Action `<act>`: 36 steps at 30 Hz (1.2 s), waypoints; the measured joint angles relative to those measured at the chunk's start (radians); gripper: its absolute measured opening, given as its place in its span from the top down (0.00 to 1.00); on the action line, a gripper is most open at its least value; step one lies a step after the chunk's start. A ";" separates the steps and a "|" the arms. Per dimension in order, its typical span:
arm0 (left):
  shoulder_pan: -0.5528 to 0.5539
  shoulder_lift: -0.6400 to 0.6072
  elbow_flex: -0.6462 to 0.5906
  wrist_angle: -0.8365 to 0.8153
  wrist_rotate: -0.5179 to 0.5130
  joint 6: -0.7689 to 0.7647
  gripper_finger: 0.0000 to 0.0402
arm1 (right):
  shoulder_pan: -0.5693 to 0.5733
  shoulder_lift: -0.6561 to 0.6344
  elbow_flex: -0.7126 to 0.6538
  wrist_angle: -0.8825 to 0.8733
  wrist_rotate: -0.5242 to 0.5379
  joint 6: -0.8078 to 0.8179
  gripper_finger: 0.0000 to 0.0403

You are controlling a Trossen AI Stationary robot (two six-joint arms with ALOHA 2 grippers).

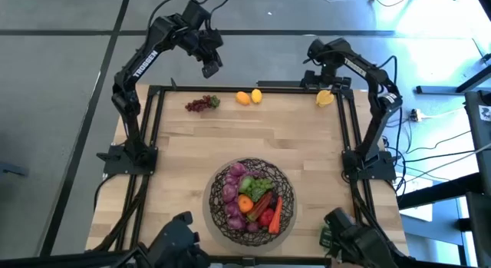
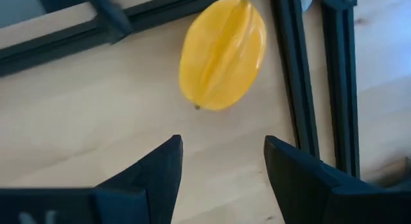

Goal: Build produce basket
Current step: Put the starfruit into the mesh basket

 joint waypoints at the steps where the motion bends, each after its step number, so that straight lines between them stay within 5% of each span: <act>1: 0.005 0.000 0.000 0.000 0.002 0.010 0.79 | -0.004 0.012 0.000 -0.001 0.011 0.008 0.48; 10: 0.044 0.000 0.000 0.000 0.009 0.047 0.79 | -0.067 0.097 0.000 0.003 0.039 0.017 0.48; 36: 0.077 0.000 0.000 -0.005 0.009 0.054 0.79 | -0.129 0.115 -0.045 0.105 -0.123 0.017 0.48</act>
